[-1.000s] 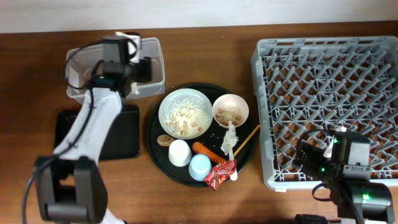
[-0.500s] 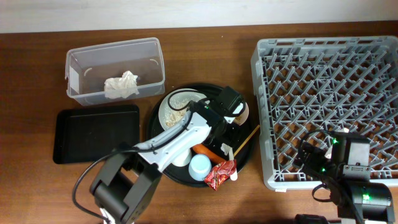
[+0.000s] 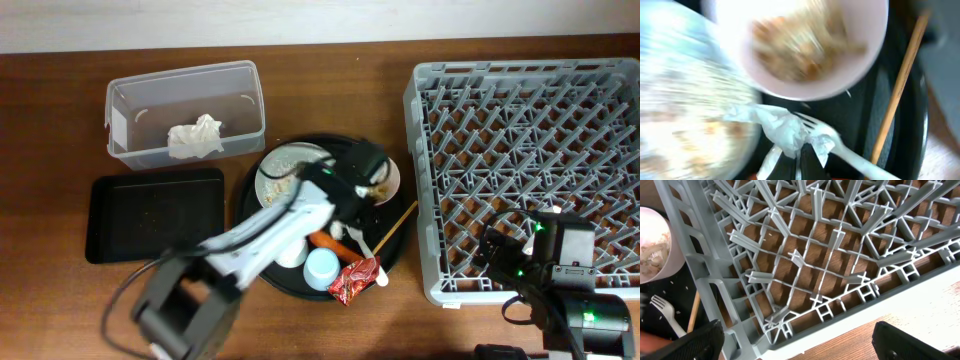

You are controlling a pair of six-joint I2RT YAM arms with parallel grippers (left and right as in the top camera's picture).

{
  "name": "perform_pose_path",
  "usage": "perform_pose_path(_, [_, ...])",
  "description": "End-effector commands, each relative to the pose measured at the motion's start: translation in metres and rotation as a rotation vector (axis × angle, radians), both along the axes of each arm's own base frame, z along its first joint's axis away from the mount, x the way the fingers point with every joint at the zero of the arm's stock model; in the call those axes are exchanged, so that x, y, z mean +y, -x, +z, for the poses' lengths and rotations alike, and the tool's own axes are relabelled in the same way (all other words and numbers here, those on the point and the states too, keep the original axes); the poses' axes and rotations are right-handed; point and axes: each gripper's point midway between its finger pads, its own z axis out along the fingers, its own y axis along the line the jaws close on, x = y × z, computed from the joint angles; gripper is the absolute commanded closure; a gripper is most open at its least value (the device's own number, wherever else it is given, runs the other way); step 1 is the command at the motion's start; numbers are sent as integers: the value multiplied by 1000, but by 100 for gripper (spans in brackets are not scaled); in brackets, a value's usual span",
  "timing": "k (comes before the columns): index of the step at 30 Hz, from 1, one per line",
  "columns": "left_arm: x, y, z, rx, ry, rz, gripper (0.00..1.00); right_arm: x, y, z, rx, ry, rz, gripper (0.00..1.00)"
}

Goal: Sort waste into correct bins and load items into the dishwasher rack

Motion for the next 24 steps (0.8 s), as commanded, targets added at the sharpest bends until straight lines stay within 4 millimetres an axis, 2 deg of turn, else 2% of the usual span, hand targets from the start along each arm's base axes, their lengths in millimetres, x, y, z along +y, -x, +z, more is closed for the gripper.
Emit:
perform_pose_path(1, [69,-59,104,-293,32,204,99,-3,-2,8,-24,13,-16,2])
perform_pose_path(2, [113,-83,120,-361,7,327,100,-3,-2,8,-24,13,-16,2])
perform_pose_path(3, [158,-109,125,-401,0,449,99,-3,-2,8,-24,13,-16,2])
perform_pose_path(5, [216,-144,127,-462,7,600,100,-3,-2,8,-24,13,-16,2])
perform_pose_path(6, [231,-154,126,-479,11,636,100,-3,-2,8,-24,13,-16,2])
perform_pose_path(7, [264,-171,119,-507,7,710,99,-3,-2,8,-24,13,-16,2])
perform_pose_path(9, [298,-193,96,-519,-7,782,99,-3,-2,8,-24,13,-16,2])
perform_pose_path(11, [311,-203,79,-510,-4,803,99,-3,-2,8,-24,13,-16,2])
perform_pose_path(12, [310,-206,76,-509,5,800,96,-3,-2,8,-24,13,-16,1])
perform_pose_path(13, [310,-206,75,-511,6,800,62,-3,-2,8,-24,13,-16,2])
perform_pose_path(14, [310,-206,75,-511,6,800,42,-3,-2,8,-24,13,-16,2])
perform_pose_path(15, [308,-205,74,-500,10,793,36,-3,-2,8,-24,13,-16,2])
perform_pose_path(17, [289,-199,81,-467,67,722,36,-3,-2,8,-24,13,-16,2])
perform_pose_path(18, [273,-189,94,-451,107,680,36,-3,-2,8,-24,12,-16,2])
perform_pose_path(20, [227,-161,113,-389,176,566,34,-2,-2,8,-23,12,-15,2])
perform_pose_path(21, [196,-139,114,-320,204,490,34,-2,-2,8,-24,10,-14,2])
perform_pose_path(23, [137,-90,97,-156,202,296,34,-2,-2,8,-24,9,-14,2])
perform_pose_path(24, [89,-43,83,-58,148,117,32,-2,-2,8,-24,10,-14,1])
